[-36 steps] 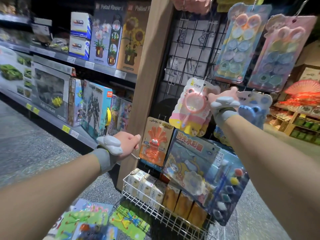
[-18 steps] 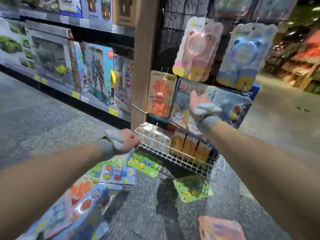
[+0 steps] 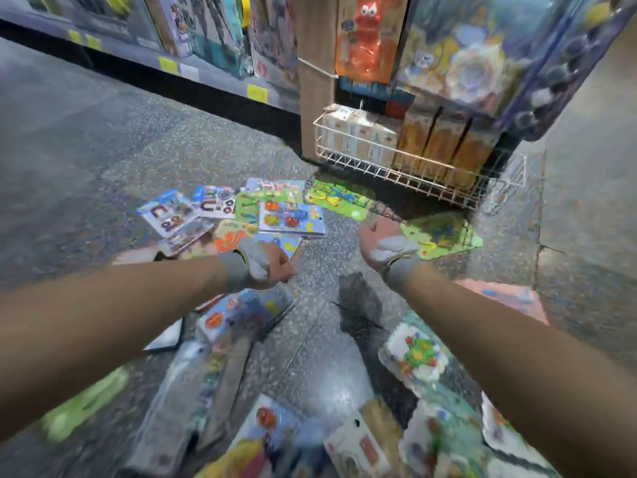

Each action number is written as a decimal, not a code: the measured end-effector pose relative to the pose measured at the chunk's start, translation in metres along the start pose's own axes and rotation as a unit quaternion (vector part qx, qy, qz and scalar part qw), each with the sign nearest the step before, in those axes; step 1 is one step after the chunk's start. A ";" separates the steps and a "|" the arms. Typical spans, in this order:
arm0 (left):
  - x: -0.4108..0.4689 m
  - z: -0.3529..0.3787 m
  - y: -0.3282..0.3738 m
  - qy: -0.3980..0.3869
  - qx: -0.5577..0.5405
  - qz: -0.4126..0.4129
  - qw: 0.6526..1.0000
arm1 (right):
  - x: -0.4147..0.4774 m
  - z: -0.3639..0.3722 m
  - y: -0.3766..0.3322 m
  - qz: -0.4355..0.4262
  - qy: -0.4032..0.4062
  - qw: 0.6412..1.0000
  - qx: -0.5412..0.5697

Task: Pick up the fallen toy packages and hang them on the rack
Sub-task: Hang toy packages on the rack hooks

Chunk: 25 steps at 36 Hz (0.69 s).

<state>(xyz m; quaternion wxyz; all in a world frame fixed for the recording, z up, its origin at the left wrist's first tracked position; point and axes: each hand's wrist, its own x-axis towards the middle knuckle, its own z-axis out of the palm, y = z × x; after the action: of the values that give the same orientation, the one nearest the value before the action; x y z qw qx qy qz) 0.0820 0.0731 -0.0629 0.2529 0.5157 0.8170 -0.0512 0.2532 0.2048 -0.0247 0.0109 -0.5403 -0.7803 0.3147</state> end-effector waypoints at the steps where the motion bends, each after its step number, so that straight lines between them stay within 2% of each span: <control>1: 0.000 0.002 0.003 -0.008 0.023 -0.001 1.000 | -0.004 0.004 0.002 0.000 -0.009 1.000 0.004; 5: -0.009 0.031 -0.015 -0.013 0.091 -0.029 0.995 | -0.018 0.050 0.004 0.002 -0.060 0.998 0.001; 8: -0.009 0.045 -0.027 0.003 0.053 -0.043 0.998 | -0.026 0.076 0.006 -0.002 -0.098 0.995 -0.008; 11: -0.007 0.053 -0.038 0.023 0.059 -0.086 0.994 | -0.031 0.096 0.007 -0.006 -0.137 0.990 -0.031; 14: -0.004 0.067 -0.052 0.031 -0.006 -0.128 0.991 | -0.031 0.107 0.008 -0.013 -0.171 0.984 -0.056; 18: 0.001 0.081 -0.064 0.028 -0.041 -0.175 0.983 | -0.028 0.114 0.009 -0.014 -0.178 0.982 -0.057; 25: 0.008 0.082 -0.064 0.004 -0.031 -0.191 0.981 | -0.020 0.126 0.009 0.002 -0.169 0.986 -0.016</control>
<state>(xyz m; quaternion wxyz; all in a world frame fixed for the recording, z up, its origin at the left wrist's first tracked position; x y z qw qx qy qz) 0.0528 0.0218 -0.1496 0.2514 0.3422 0.9026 -0.0711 0.2235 0.1296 -0.1238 -0.1304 -0.4811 -0.7750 0.3886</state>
